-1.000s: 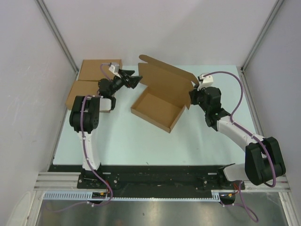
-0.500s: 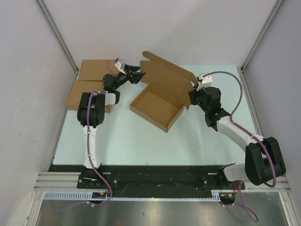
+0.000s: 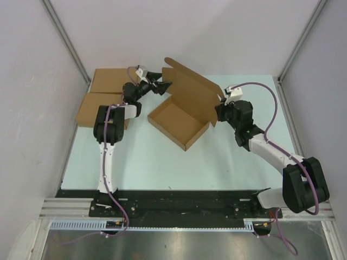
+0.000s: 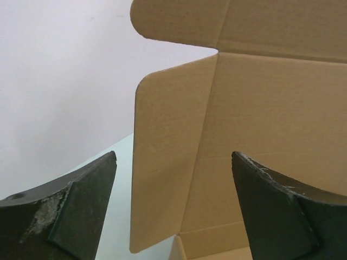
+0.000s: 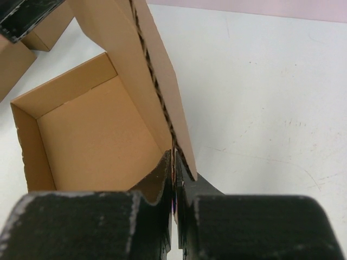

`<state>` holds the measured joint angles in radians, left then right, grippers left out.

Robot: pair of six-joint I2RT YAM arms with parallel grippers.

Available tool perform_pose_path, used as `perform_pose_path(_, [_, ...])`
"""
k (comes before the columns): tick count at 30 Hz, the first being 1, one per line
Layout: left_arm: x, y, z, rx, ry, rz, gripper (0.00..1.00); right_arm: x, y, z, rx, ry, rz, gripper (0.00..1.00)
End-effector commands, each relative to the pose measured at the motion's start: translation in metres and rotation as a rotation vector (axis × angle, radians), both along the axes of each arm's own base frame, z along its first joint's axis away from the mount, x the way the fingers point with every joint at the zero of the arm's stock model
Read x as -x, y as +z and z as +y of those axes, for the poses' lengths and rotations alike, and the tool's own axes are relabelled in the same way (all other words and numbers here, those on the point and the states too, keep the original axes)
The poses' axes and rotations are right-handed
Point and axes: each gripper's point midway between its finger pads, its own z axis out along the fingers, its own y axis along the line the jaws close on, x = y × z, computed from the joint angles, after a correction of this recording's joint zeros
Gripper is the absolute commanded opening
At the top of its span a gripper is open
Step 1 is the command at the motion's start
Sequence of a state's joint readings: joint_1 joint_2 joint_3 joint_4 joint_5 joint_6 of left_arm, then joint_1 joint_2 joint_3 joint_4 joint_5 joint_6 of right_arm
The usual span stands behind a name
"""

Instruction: Fold the paper box

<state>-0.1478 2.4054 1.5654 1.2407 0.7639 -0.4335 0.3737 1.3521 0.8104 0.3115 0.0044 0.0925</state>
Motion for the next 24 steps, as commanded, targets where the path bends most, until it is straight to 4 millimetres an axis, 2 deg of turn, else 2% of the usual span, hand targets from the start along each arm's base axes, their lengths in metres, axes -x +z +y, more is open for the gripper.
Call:
perform_pose_path(1, [-0.015,0.016,-0.005,-0.008,0.003,-0.056,0.89,0.002,-0.001,0.012,0.011,0.047,0.015,0.00])
perform_pose_path(2, [-0.015,0.016,-0.005,-0.009,-0.001,-0.059,0.87,0.001,-0.001,0.011,0.012,0.046,0.015,0.00])
perform_pose_path(5, [-0.014,0.014,-0.008,0.000,-0.025,-0.054,0.68,0.001,-0.001,0.011,0.011,0.045,0.017,0.00])
perform_pose_path(6, [-0.011,0.012,-0.010,-0.003,-0.041,-0.050,0.54,0.001,-0.002,0.012,0.011,0.048,0.018,0.00])
perform_pose_path(8, [-0.008,0.016,-0.011,-0.001,-0.051,-0.060,0.42,0.000,-0.004,0.012,0.011,0.046,0.022,0.00])
perform_pose_path(9, [-0.005,0.012,-0.012,-0.003,-0.056,-0.050,0.31,0.001,-0.006,0.013,0.010,0.049,0.025,0.00])
perform_pose_path(11, [0.001,0.012,-0.015,-0.002,-0.069,-0.058,0.24,-0.001,-0.006,0.013,0.009,0.046,0.024,0.00])
perform_pose_path(12, [0.007,0.011,-0.016,-0.004,-0.078,-0.051,0.12,0.000,-0.005,0.013,0.007,0.047,0.024,0.00])
perform_pose_path(14, [0.017,0.021,-0.021,0.005,-0.085,-0.076,0.00,-0.002,-0.005,0.011,0.004,0.040,0.020,0.00])
perform_pose_path(15, [0.023,0.015,-0.022,0.004,-0.090,-0.058,0.00,-0.002,-0.005,0.012,0.002,0.041,0.020,0.00])
perform_pose_path(17, [0.036,0.024,-0.029,0.005,-0.115,-0.081,0.00,-0.003,-0.005,0.012,-0.001,0.043,0.018,0.00])
perform_pose_path(18, [0.043,0.019,-0.031,0.004,-0.122,-0.063,0.00,-0.003,-0.005,0.012,0.000,0.041,0.018,0.00])
perform_pose_path(21, [0.068,0.028,-0.039,0.019,-0.138,-0.085,0.00,-0.004,-0.002,0.011,-0.009,0.040,0.010,0.00])
perform_pose_path(24, [0.089,0.037,-0.039,0.043,-0.114,-0.092,0.00,-0.004,0.005,0.010,-0.008,0.037,-0.012,0.00])
